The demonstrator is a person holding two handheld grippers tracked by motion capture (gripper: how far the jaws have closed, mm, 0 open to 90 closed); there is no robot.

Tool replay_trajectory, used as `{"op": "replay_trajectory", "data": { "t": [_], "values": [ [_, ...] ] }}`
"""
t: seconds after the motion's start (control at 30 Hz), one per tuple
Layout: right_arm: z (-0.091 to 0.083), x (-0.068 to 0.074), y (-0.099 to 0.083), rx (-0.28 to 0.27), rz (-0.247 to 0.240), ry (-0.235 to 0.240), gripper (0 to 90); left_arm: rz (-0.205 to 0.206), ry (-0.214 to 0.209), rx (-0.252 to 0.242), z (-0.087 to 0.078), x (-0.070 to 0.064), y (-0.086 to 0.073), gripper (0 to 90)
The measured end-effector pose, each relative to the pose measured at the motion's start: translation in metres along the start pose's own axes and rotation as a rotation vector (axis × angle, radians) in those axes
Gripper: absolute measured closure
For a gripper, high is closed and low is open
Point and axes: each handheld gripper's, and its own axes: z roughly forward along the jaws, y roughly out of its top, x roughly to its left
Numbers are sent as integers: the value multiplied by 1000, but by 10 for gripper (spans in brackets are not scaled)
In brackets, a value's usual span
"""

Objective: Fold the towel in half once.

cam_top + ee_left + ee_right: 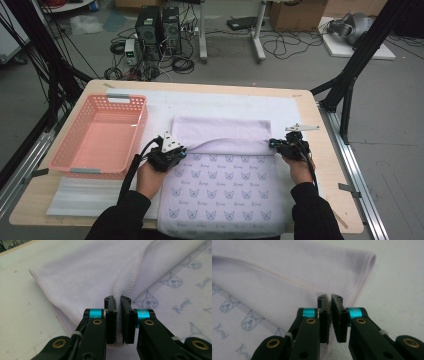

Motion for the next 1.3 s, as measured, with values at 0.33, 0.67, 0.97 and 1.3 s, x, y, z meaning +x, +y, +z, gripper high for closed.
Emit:
{"op": "replay_trajectory", "data": {
  "t": [0.33, 0.67, 0.97, 1.3],
  "values": [
    [-30, 14, -12, -62, -62, 27, 859, -16, -71, -16, -31, -3, -12, 843],
    [-71, 32, -43, -123, -68, 99, 859, -39, -108, -40, -53, -10, -23, 840],
    [-86, 42, -53, -117, -87, 109, 859, -48, -144, -43, -61, -14, -29, 834],
    [-91, 45, -65, -101, -86, 123, 859, -57, -167, -51, -69, -18, -33, 833]
  ]
}}
